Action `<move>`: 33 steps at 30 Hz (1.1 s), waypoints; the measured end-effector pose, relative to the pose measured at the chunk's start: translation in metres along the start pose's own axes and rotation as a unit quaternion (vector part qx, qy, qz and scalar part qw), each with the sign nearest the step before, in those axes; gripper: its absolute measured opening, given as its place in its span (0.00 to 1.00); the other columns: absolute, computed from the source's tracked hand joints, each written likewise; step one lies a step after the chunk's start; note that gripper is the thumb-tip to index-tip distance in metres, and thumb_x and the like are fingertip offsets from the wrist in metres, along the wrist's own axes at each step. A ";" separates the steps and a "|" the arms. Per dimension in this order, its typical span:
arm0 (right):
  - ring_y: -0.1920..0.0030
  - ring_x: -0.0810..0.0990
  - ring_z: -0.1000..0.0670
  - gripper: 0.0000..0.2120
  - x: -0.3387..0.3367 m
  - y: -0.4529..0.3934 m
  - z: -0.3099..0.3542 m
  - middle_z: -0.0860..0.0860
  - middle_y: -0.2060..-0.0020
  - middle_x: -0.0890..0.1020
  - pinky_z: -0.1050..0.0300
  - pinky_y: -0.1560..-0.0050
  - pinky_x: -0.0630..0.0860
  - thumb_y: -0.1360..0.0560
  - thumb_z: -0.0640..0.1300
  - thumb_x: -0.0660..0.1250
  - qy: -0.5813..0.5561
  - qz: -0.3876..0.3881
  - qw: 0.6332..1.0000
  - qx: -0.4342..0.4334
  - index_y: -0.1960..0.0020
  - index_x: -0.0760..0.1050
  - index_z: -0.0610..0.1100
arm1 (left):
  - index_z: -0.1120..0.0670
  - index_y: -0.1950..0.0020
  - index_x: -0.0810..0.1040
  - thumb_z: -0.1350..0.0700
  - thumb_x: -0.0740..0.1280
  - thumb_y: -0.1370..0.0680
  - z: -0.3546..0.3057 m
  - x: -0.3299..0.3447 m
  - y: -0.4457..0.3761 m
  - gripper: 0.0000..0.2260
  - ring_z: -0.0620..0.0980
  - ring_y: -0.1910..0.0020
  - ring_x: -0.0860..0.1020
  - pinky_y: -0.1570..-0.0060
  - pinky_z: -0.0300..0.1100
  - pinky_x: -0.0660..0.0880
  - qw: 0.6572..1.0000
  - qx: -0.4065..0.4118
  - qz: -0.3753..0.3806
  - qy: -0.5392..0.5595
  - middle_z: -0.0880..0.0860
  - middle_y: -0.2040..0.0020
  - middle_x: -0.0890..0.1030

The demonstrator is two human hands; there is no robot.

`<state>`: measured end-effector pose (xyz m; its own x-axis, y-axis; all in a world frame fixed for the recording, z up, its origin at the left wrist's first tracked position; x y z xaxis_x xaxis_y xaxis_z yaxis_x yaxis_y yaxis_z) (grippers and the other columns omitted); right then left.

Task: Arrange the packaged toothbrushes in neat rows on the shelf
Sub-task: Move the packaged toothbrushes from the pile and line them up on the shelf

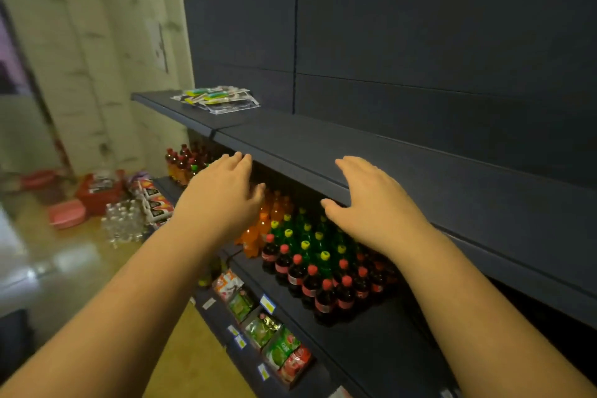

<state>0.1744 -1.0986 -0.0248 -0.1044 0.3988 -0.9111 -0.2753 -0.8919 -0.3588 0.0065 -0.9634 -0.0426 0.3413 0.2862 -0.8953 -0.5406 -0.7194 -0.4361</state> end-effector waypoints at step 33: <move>0.30 0.68 0.50 0.30 0.226 -0.437 0.232 0.51 0.30 0.71 0.53 0.24 0.51 0.23 0.56 0.64 -0.016 -0.040 0.998 -0.046 0.25 0.65 0.45 | 0.53 0.22 0.57 0.40 0.57 0.21 0.406 0.082 -0.279 0.31 0.51 0.26 0.62 0.29 0.48 0.61 1.000 -0.011 0.008 -0.011 0.52 0.23 0.62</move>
<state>0.0497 -0.5692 -0.0269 -0.1167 0.4754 -0.8720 -0.1962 -0.8717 -0.4490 -0.1273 -0.4823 -0.0312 0.3152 0.2881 -0.9042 -0.5288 -0.7378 -0.4195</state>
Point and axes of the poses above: each hand's wrist, its own y-axis away from the middle knuckle, its own x-axis out of the palm, z = x × y, the point moved 3 cm from there along -y, towards the middle knuckle
